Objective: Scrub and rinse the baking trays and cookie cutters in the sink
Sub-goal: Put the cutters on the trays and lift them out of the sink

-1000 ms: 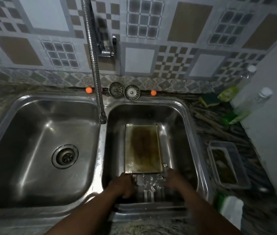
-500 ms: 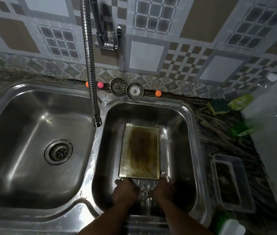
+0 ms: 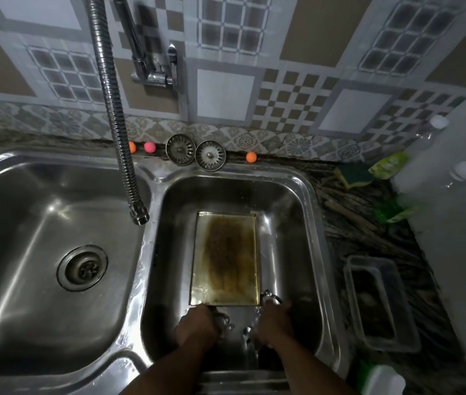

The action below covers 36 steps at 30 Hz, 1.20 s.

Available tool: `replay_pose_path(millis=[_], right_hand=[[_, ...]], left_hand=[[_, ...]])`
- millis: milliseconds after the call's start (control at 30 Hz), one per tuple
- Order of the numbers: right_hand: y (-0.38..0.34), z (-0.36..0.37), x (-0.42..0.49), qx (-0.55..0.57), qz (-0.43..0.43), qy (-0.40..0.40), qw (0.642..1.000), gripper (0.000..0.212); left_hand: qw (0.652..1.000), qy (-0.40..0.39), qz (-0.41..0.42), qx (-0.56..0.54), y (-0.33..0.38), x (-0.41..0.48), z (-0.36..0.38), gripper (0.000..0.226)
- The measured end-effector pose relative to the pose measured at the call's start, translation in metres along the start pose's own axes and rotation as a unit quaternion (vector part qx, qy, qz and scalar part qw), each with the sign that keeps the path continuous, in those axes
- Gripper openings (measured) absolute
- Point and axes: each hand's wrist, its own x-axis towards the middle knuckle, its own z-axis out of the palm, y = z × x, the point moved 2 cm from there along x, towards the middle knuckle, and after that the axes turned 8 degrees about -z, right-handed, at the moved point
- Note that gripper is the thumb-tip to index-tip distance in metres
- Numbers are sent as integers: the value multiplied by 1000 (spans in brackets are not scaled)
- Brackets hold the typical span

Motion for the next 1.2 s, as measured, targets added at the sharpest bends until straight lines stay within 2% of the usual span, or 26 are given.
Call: replay_pose_path(millis=[67,133,167,267,333,400,467,533,633,833,867,900,967,1033,1100,1200], right_hand=[[2,-12,4,7,-5,-24,1000,39],[4,-29,5,-64,-52,-47,996,44],[1,-41,2,-64,-61,-49,995,46],[-10,-86,0,-86,-61,-50,993,54],[-18,-114,5,-61,-77,18,995,69],[-29,-126,10,-8,-111,44,993,84],[-49,-129,13,-12,-179,56,982,89],[-67,-124,22,-34,-217,73,973,84],[-80,-118,37,-83,-230,60,968,71],[-91,-115,69,-81,-274,54,957,68],[-93,-115,71,-63,-282,59,955,70],[-92,-116,72,-45,-287,65,955,70],[-85,-116,75,10,-281,90,955,68],[-73,-112,76,122,-254,153,947,57],[-58,-99,79,278,-172,192,925,43],[-48,-81,78,416,-46,116,901,54]], left_hand=[[999,-32,21,10,0,-2,-7,40],[996,-72,35,40,1,-4,-16,39],[994,-88,46,55,2,-4,-20,37],[986,-93,99,98,9,-2,-40,45],[983,-78,150,74,19,4,-54,37],[985,-36,164,30,29,8,-70,24],[985,36,166,-2,36,14,-81,29],[982,78,173,-13,40,17,-87,23],[981,78,170,-45,40,27,-83,16],[971,92,154,-156,33,34,-80,4],[967,116,152,-169,31,35,-81,2],[962,142,150,-179,28,39,-82,10],[961,154,122,-196,26,46,-86,35],[960,106,73,-248,25,55,-86,59],[948,55,42,-310,25,65,-83,70],[937,-1,23,-348,30,71,-80,66]])
